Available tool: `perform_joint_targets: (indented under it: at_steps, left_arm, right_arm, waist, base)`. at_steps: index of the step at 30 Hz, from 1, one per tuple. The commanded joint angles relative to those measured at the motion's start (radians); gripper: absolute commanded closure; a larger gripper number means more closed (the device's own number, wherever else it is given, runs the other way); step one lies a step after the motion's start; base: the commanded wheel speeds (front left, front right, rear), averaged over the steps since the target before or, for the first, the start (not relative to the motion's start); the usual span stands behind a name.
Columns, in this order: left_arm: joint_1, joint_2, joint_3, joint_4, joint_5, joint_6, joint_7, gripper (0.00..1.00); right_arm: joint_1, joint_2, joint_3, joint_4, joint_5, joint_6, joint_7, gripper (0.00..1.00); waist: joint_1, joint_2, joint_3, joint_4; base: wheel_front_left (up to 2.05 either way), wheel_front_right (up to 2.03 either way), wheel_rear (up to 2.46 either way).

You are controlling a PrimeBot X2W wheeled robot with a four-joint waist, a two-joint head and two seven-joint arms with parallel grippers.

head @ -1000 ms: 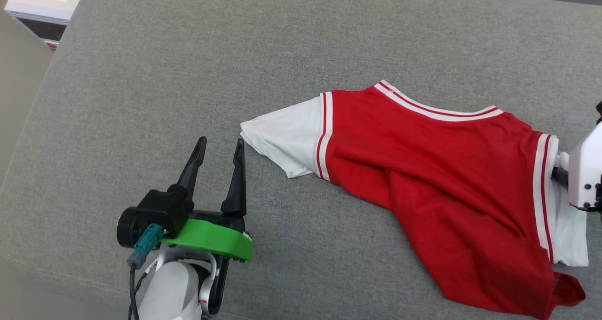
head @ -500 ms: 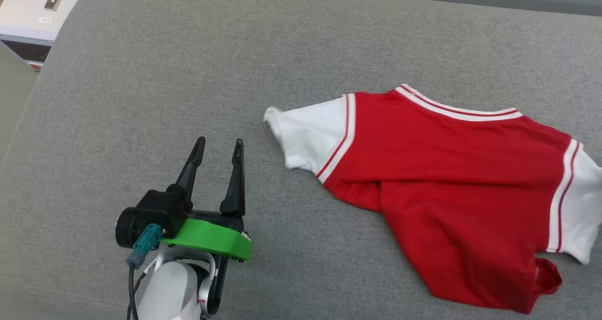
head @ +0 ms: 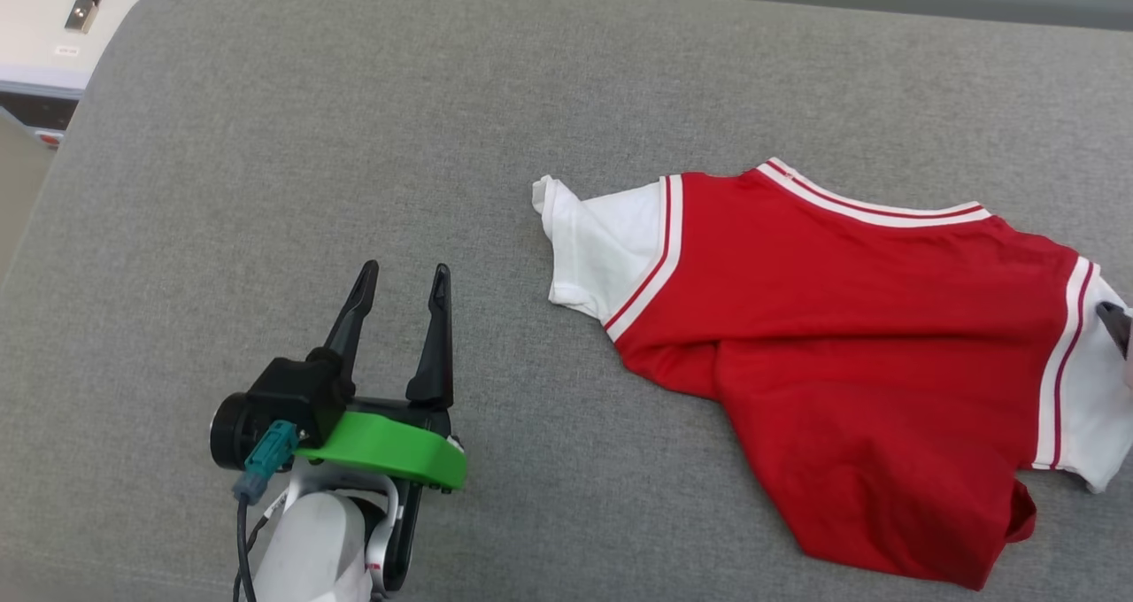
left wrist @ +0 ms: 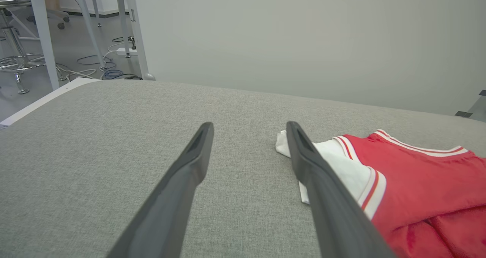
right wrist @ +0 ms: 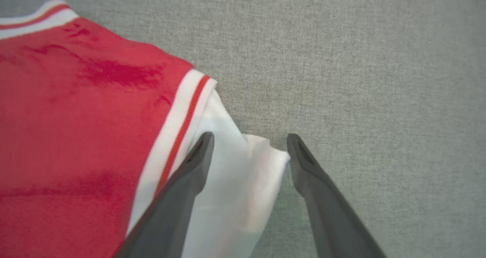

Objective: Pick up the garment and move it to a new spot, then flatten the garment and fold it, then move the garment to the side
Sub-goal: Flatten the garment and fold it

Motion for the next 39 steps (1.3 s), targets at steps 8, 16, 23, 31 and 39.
perform_joint_targets:
  at_steps: [8,16,23,31,39]
  left_arm:
    - [0.003,-0.004,0.035,0.015,0.003,-0.012,-0.006,0.00]
    - [0.028,-0.004,0.065,0.018,-0.023,-0.021,-0.006,0.00]
    - [0.057,-0.004,0.069,0.037,-0.066,-0.026,-0.006,0.00]
    - [0.068,0.005,0.074,0.049,-0.080,-0.036,-0.006,0.00]
    - [-0.117,0.084,0.026,0.023,-0.134,-0.050,0.241,0.00]
  right_arm:
    - [0.027,0.045,0.031,-0.118,0.053,-0.001,-0.240,0.00]
    - [0.156,0.118,0.034,-0.287,0.080,-0.001,-0.526,0.00]
    - [0.309,0.233,-0.006,-0.402,0.078,-0.001,-0.740,0.00]
    - [0.407,0.312,0.011,-0.477,0.056,-0.001,-0.793,0.00]
    - [0.393,0.322,-0.022,-0.514,0.054,-0.001,-0.778,0.00]
  waist:
    - [0.0000,0.0000,-0.089,-0.060]
    - [0.0000,0.0000,-0.147,-0.106]
    - [0.0000,0.0000,-0.171,-0.131]
    - [0.0000,0.0000,-0.161,-0.169]
    - [0.0000,0.0000,-0.107,-0.192]
  base:
    - [0.00,0.00,0.00]
    - [0.00,0.00,0.00]
    - [0.00,0.00,0.00]
    - [0.00,0.00,0.00]
    - [0.00,0.00,0.00]
